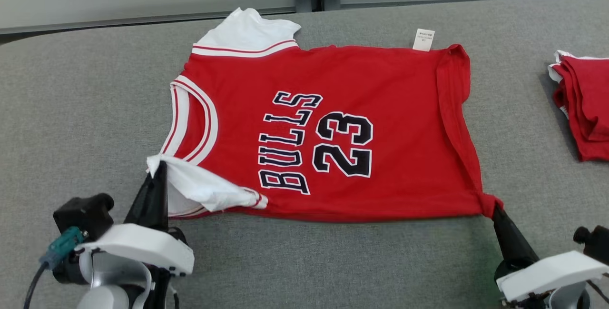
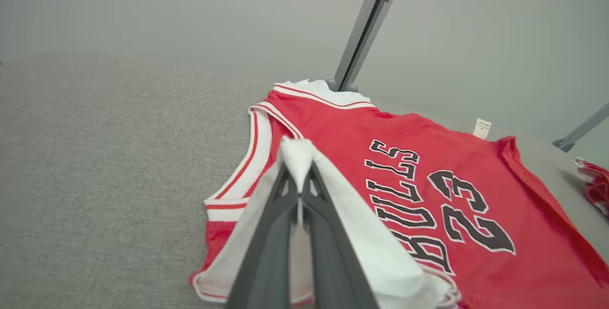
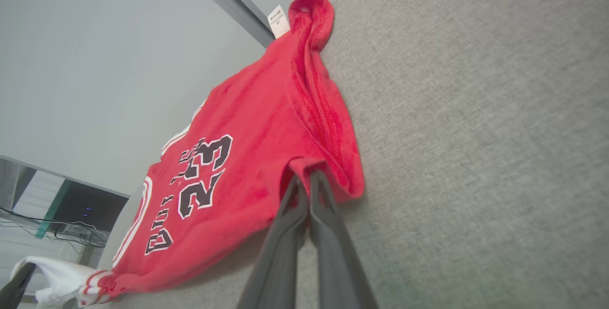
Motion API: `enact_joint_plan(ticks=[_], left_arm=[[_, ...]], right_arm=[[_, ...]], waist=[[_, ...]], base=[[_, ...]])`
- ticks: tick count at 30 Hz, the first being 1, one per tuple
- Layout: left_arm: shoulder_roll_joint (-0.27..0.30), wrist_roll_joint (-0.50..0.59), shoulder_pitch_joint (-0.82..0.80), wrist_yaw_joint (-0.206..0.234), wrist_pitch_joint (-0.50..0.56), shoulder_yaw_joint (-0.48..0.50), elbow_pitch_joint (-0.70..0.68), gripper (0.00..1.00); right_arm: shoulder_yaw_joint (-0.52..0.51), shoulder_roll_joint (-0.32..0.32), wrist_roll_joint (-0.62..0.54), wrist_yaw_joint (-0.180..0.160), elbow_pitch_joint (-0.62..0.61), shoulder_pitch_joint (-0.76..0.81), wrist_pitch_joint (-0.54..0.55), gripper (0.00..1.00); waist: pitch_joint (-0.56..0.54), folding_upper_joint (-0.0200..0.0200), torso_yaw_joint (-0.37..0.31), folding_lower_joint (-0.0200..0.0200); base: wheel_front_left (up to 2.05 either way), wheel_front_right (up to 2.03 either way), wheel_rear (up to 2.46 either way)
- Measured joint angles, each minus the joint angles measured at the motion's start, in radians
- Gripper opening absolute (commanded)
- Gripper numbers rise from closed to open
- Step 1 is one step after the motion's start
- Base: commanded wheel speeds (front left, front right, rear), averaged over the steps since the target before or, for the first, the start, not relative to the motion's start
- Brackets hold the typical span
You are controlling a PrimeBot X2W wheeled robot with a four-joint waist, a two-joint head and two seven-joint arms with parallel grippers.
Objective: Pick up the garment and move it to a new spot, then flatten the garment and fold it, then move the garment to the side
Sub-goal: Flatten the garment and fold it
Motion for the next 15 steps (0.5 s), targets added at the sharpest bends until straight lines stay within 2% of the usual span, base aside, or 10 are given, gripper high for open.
enact_joint_plan(ticks=[7, 12, 14, 15], left_arm=[[0.003, -0.029, -0.222, -0.044, -0.035, 0.016, 0.188, 0.00], [-0.002, -0.045, -0.328, -0.072, -0.062, 0.018, 0.322, 0.00], [-0.005, -0.051, -0.378, -0.097, -0.095, 0.015, 0.385, 0.00], [-0.007, -0.052, -0.395, -0.106, -0.114, 0.015, 0.403, 0.00]], right_arm=[[-0.001, -0.031, 0.018, 0.000, 0.055, -0.139, -0.003, 0.00], [0.039, -0.049, 0.028, 0.000, 0.101, -0.217, -0.019, 0.00], [0.058, -0.063, 0.042, 0.000, 0.117, -0.242, -0.043, 0.36], [0.064, -0.069, 0.045, 0.000, 0.120, -0.247, -0.052, 0.47]], waist=[[0.070, 0.0000, -0.019, 0.0000], [0.106, 0.0000, -0.021, 0.0000], [0.120, 0.0000, -0.021, 0.0000], [0.125, 0.0000, -0.019, 0.0000]], base=[[0.00, 0.00, 0.00], [0.00, 0.00, 0.00], [0.00, 0.00, 0.00], [0.00, 0.00, 0.00]])
